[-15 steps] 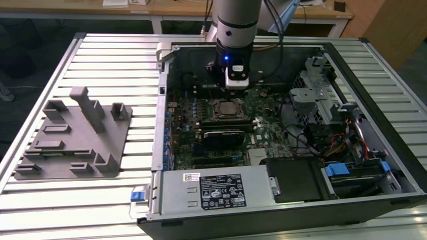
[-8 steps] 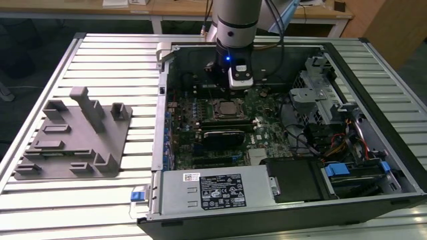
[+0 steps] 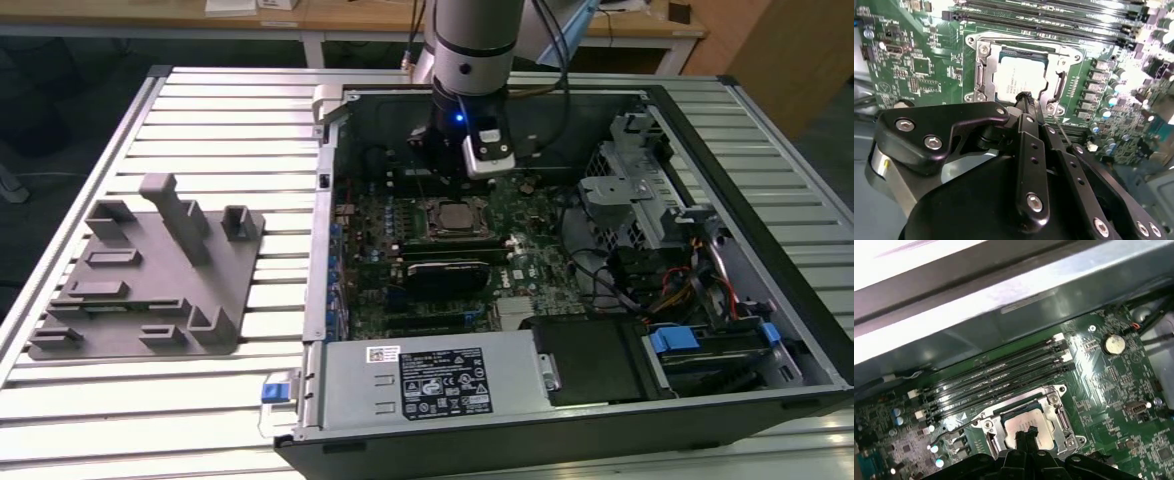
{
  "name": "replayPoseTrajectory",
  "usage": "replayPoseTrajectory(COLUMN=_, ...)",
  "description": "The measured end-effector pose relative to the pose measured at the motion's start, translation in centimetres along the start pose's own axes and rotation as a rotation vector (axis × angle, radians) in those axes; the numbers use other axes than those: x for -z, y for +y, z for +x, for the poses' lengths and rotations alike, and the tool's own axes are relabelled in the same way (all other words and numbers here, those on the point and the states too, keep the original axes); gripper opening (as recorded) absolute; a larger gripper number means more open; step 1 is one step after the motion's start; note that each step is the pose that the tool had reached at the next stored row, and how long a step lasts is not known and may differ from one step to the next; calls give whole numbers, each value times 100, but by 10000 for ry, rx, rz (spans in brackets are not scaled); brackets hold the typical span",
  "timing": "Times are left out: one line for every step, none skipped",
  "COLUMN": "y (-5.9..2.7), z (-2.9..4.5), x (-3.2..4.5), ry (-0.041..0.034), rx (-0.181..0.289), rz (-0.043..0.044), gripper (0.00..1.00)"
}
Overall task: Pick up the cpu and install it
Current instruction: 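Close the cpu cover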
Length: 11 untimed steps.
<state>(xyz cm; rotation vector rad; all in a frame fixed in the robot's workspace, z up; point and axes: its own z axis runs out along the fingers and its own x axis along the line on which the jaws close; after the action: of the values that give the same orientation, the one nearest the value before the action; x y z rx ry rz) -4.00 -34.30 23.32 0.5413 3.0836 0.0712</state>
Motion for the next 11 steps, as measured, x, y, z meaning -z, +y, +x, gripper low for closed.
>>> replayPoseTrajectory(y=0, z=0, x=0, ry=6, rx=135, rz=0, gripper=11)
replayPoseTrajectory(y=0, z=0, x=0, ry=12, rx=273, rz=1, gripper=11)
replayPoseTrajectory(y=0, z=0, x=-1, ry=19, rx=416, rz=0, gripper=11)
replayPoseTrajectory(y=0, z=0, x=-1, ry=25, rx=554, rz=3, gripper=11)
replayPoseTrajectory(y=0, z=0, x=-1, ry=31, rx=690, rz=5, gripper=11)
replayPoseTrajectory(y=0, z=0, x=-2, ry=35, rx=829, rz=8, gripper=11)
replayPoseTrajectory(y=0, z=0, x=-3, ry=40, rx=963, rz=14, gripper=11)
replayPoseTrajectory(y=0, z=0, x=-3, ry=43, rx=1080, rz=19, gripper=11)
replayPoseTrajectory(y=0, z=0, x=-4, ry=47, rx=1202, rz=24, gripper=11)
replayPoseTrajectory(y=-1, z=0, x=-6, ry=51, rx=1300, rz=27, gripper=11)
replayPoseTrajectory(y=0, z=0, x=-7, ry=55, rx=1390, rz=27, gripper=11)
